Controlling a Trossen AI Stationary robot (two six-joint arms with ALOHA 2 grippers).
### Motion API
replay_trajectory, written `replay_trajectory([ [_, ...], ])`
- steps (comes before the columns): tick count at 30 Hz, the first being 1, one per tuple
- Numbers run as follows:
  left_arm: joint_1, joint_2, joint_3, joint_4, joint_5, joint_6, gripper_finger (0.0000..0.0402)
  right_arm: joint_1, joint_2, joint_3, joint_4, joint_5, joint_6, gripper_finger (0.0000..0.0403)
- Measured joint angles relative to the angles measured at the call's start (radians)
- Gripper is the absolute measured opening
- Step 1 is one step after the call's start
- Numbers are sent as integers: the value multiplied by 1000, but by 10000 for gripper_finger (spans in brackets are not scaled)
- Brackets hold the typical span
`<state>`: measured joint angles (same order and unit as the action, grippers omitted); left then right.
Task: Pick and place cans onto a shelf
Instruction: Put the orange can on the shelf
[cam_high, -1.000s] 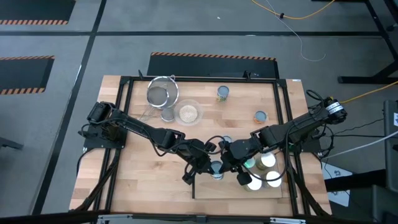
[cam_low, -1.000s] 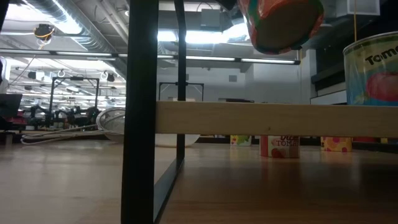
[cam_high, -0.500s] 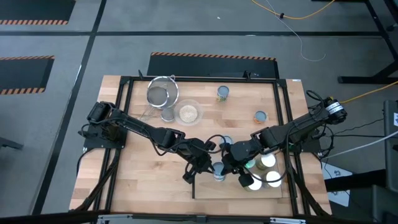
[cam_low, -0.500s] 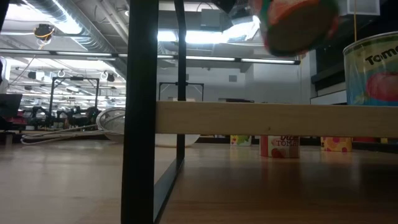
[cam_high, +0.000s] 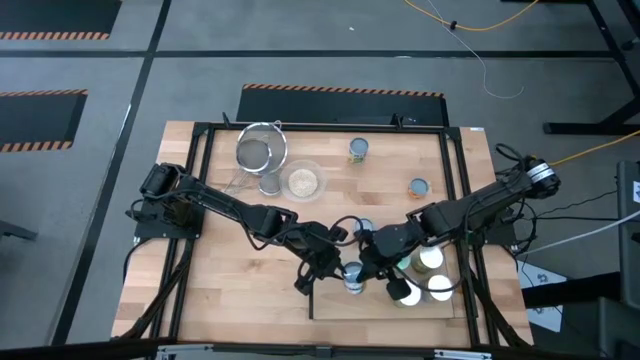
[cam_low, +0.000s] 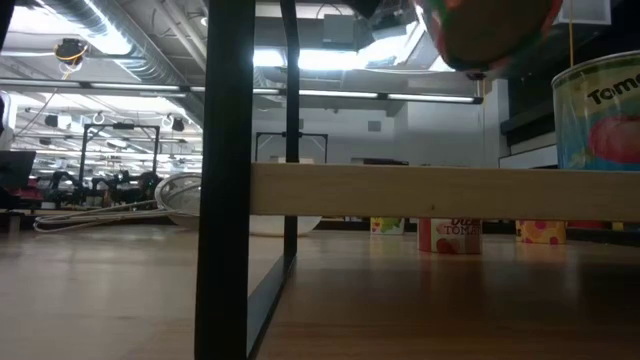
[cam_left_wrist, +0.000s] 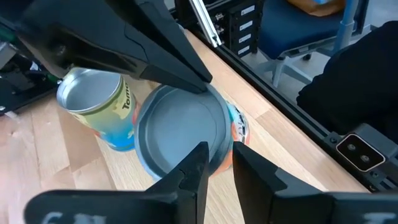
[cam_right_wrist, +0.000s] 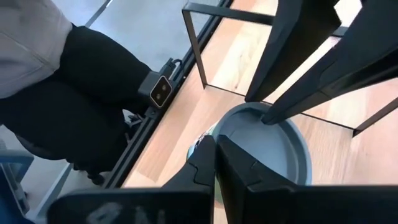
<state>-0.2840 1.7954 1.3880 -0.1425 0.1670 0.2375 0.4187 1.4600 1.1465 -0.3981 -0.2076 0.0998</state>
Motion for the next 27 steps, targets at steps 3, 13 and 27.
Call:
replay_trajectory([
  [3, 0, 0, 0, 6, 0, 0, 66, 6, -13, 0, -1, 1, -1, 9],
  [13, -1, -65, 0, -9, -48, 1, 66, 40, -71, 0, -17, 4, 0, 9],
  [27, -77, -413, -17, -405, -237, -32, 66, 180, -143, 2, -32, 222, -1, 9],
])
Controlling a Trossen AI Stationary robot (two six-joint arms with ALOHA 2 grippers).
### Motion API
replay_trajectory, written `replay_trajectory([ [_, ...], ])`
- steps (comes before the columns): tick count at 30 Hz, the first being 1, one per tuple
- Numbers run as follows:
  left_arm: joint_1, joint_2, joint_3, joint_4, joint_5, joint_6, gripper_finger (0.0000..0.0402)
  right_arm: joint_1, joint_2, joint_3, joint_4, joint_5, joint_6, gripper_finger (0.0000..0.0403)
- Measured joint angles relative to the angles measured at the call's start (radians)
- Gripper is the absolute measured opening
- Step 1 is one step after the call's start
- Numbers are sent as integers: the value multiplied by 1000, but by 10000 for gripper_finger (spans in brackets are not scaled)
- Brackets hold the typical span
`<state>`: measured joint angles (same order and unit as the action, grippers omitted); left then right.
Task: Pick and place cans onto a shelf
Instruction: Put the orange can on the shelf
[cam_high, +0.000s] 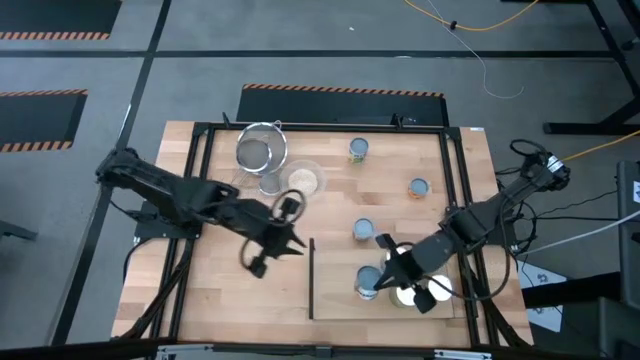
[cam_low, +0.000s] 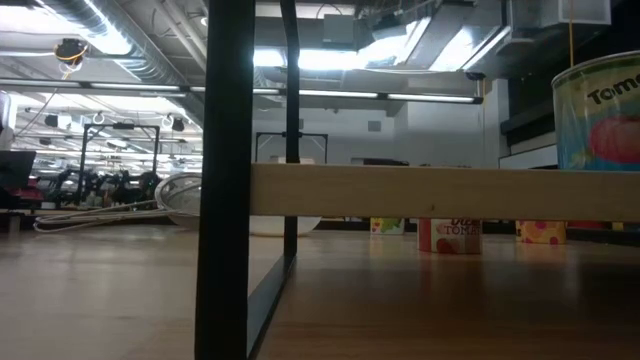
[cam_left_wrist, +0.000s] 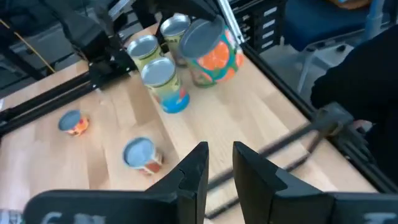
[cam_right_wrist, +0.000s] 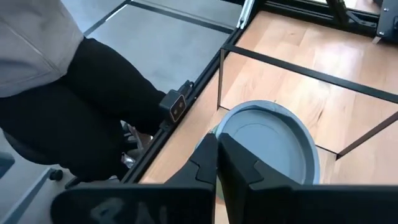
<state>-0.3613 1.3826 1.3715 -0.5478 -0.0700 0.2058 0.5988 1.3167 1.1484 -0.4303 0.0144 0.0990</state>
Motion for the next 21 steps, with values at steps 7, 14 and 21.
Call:
replay_trajectory([
  [7, -112, -150, -262, 217, -68, -98, 66, 49, 51, -7, 22, 69, -2, 9],
  [14, -158, -175, -508, 502, -128, -200, 66, 48, 133, -8, 46, 73, -29, 9],
  [21, -158, -175, -589, 624, -156, -247, 66, 49, 190, -8, 31, 68, -56, 9],
])
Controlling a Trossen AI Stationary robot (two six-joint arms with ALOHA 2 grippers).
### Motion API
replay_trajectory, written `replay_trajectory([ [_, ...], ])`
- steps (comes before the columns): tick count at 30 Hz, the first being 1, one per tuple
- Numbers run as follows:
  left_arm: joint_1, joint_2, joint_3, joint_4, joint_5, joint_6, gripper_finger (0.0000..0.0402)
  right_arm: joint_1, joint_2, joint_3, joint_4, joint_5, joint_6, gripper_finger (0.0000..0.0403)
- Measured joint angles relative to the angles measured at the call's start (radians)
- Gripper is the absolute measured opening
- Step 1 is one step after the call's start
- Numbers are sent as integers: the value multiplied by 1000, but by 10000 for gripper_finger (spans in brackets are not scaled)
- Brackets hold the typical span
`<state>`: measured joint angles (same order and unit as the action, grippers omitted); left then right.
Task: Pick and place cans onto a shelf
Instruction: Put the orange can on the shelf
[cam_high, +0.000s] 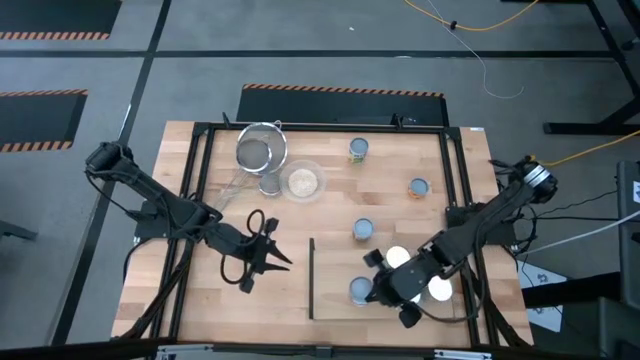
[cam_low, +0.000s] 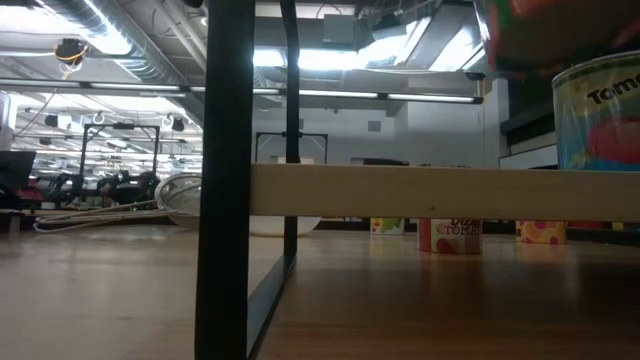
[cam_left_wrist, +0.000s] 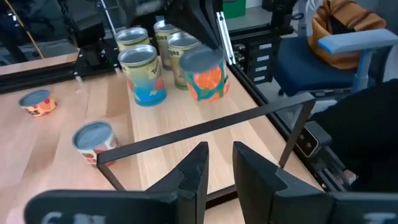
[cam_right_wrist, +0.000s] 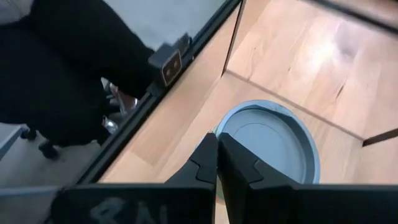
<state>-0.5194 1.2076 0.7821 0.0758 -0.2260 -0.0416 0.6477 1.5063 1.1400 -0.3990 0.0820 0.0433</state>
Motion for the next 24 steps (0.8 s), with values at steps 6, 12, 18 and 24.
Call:
replay_trajectory([
  [6, -1, 0, -1, 5, 1, -1, 66, -1, 49, 0, -5, -49, 0, 9],
  [12, -1, 0, -1, 9, 1, -1, 66, -1, 93, 0, -35, -58, 0, 9],
  [18, -1, 0, -1, 9, 1, -1, 66, -1, 118, 0, -40, -58, 0, 9],
  [24, -1, 0, -1, 9, 1, -1, 66, -1, 124, 0, -51, -85, 0, 17],
])
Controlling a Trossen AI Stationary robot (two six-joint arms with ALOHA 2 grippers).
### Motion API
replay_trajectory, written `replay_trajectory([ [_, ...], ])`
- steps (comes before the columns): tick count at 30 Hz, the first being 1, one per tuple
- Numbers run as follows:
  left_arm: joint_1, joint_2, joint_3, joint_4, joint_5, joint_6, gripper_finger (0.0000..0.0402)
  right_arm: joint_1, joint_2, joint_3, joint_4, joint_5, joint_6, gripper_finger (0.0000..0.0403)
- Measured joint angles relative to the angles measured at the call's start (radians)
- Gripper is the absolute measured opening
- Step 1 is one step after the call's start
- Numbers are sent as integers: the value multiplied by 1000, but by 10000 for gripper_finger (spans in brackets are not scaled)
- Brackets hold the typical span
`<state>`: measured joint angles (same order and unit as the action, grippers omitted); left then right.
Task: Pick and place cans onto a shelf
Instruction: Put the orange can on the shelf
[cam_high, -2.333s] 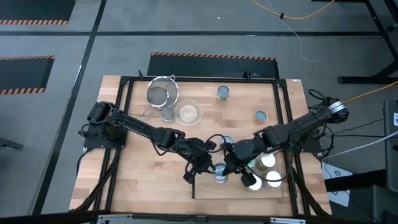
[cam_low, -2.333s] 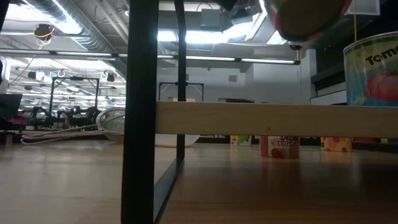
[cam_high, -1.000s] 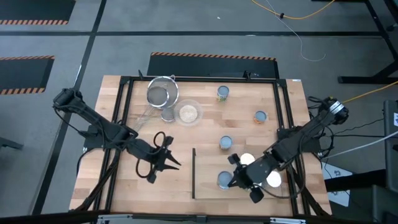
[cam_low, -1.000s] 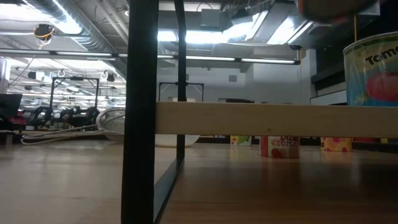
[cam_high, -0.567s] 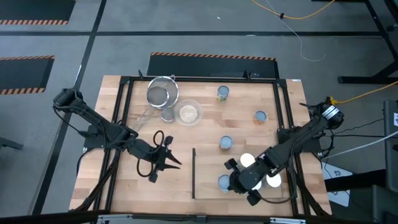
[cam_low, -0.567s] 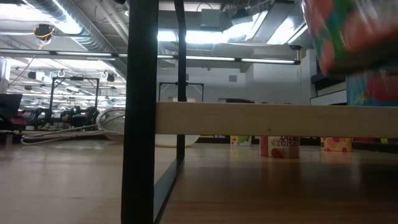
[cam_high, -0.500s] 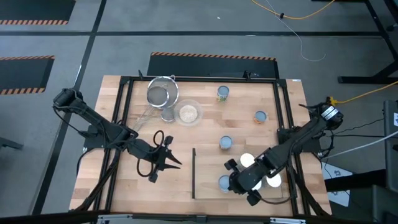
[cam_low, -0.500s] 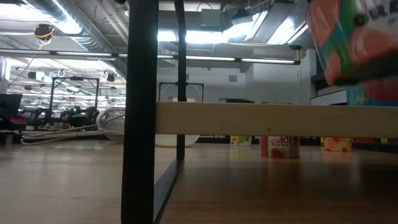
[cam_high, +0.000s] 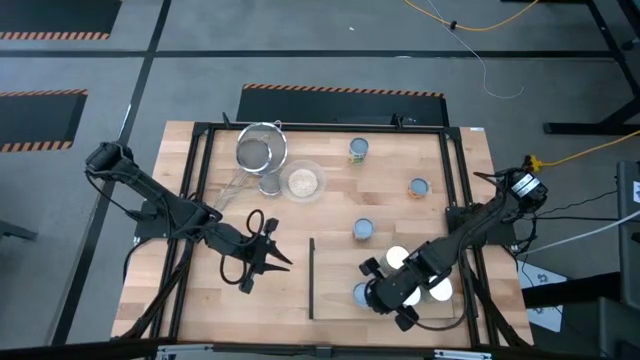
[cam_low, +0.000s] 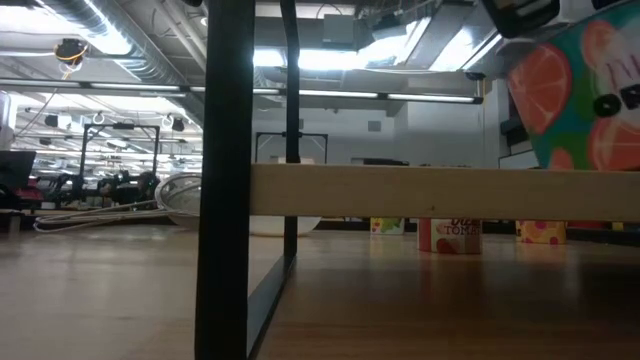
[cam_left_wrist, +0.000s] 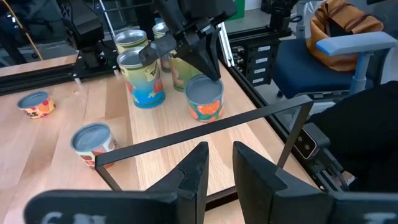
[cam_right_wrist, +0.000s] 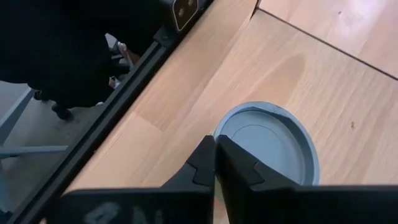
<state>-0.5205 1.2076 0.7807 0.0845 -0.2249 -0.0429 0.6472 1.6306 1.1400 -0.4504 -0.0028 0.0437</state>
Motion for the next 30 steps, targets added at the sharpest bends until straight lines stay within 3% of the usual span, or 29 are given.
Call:
replay_trajectory([
  [30, 2, 0, 0, -1, -2, 0, 66, 0, 0, 0, -63, 0, 4, 33],
])
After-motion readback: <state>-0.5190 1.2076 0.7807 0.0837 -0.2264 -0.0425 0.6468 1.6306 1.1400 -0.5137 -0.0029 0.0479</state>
